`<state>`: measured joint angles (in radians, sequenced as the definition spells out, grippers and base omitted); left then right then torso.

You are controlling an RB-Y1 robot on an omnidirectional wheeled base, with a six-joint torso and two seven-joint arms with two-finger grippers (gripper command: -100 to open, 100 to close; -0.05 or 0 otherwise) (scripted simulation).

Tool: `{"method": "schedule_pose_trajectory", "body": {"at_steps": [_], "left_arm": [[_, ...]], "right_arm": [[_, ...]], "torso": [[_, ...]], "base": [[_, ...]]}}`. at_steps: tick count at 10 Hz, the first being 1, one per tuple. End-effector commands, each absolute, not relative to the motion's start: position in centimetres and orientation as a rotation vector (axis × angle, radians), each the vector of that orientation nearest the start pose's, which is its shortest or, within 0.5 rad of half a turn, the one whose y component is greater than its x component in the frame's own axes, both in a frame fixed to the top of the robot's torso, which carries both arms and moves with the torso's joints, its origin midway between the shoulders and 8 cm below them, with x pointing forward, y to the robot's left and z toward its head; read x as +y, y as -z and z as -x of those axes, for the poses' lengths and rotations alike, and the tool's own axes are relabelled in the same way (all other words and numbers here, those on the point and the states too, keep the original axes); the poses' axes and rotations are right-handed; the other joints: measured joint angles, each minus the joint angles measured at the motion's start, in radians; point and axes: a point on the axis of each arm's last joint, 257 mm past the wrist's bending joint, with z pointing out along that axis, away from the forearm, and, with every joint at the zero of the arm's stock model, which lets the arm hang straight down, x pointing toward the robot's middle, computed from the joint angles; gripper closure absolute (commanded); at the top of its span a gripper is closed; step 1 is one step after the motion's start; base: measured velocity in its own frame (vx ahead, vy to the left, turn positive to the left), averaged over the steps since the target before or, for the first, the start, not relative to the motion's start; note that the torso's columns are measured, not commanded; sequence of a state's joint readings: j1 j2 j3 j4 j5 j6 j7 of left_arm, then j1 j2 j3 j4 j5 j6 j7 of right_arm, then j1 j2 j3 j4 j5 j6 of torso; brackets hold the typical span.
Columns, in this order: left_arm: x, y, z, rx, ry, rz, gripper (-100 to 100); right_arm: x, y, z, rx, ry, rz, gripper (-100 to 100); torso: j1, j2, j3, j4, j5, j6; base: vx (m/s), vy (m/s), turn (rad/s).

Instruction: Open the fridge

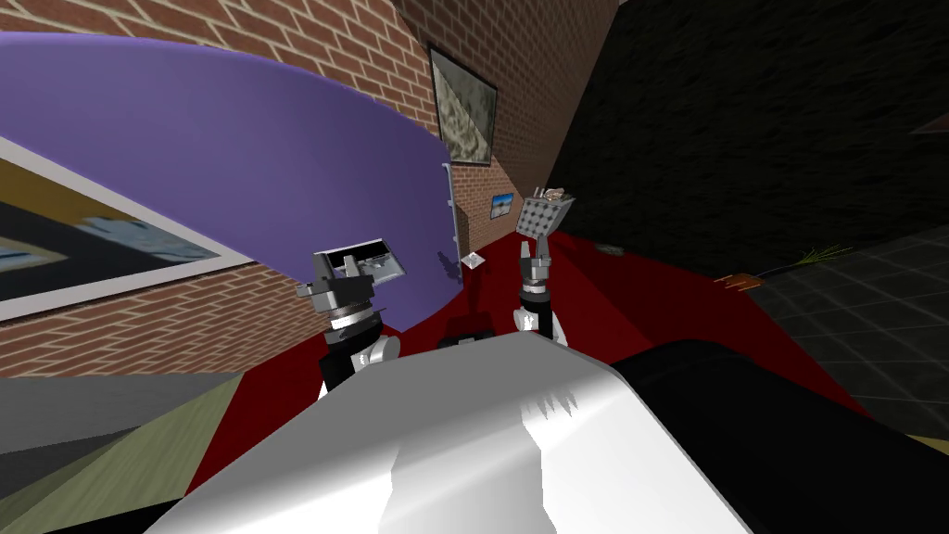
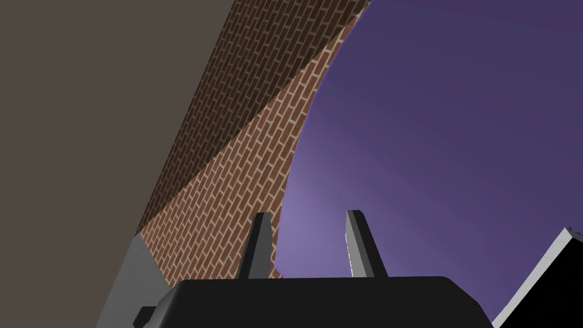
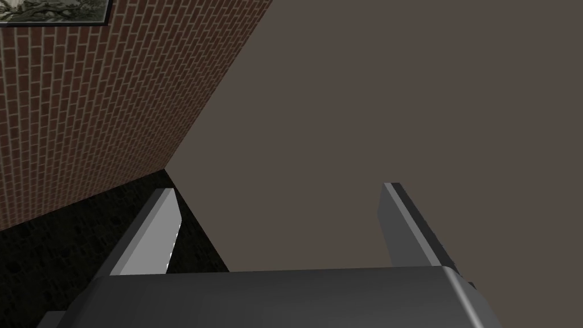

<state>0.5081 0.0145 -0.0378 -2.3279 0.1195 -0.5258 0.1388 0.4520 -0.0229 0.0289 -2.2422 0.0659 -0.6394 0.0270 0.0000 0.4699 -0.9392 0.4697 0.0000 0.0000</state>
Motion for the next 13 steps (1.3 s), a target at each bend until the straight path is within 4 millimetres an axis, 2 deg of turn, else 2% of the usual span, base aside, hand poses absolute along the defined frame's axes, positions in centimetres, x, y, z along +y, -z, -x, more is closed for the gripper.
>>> {"method": "schedule_pose_trajectory", "body": {"at_steps": [1,2,3,5,8,13], "left_arm": [[27.9,-4.7,-32.9,0.464,1.558,0.721,0],[27.9,-4.7,-32.9,0.464,1.558,0.721,0],[27.7,-4.4,-33.4,0.498,1.561,0.715,-100],[27.7,-3.7,-34.4,0.548,1.565,0.718,-100],[28.5,-2.4,-36.6,0.619,1.565,0.748,-100],[31.7,-0.7,-41.2,0.703,1.553,0.843,-100]], "right_arm": [[-24.9,-4.7,-33.2,0.575,-1.317,-0.475,0],[-24.9,-4.7,-33.2,0.575,-1.317,-0.475,0],[-24.9,-4.7,-33.2,0.575,-1.317,-0.475,0],[-24.9,-4.7,-33.2,0.576,-1.317,-0.476,0],[-24.9,-4.6,-33.2,0.576,-1.317,-0.476,0],[-24.9,-4.6,-33.2,0.575,-1.317,-0.476,0]], "torso": [[0.000,0.074,-0.148,0.074,0.000,0.000],[0.000,0.148,-0.295,0.148,0.000,0.000],[0.000,0.221,-0.443,0.221,0.000,0.000],[-0.002,0.263,-0.532,0.264,-0.001,0.000],[-0.001,0.266,-0.538,0.268,0.000,0.000],[-0.002,0.266,-0.538,0.268,0.000,0.000]], "base": [[0.000,0.000,0.000],[0.000,0.000,0.000],[0.025,-0.022,0.010],[0.039,-0.062,0.019],[0.088,-0.112,0.028],[0.114,-0.182,0.043]]}}
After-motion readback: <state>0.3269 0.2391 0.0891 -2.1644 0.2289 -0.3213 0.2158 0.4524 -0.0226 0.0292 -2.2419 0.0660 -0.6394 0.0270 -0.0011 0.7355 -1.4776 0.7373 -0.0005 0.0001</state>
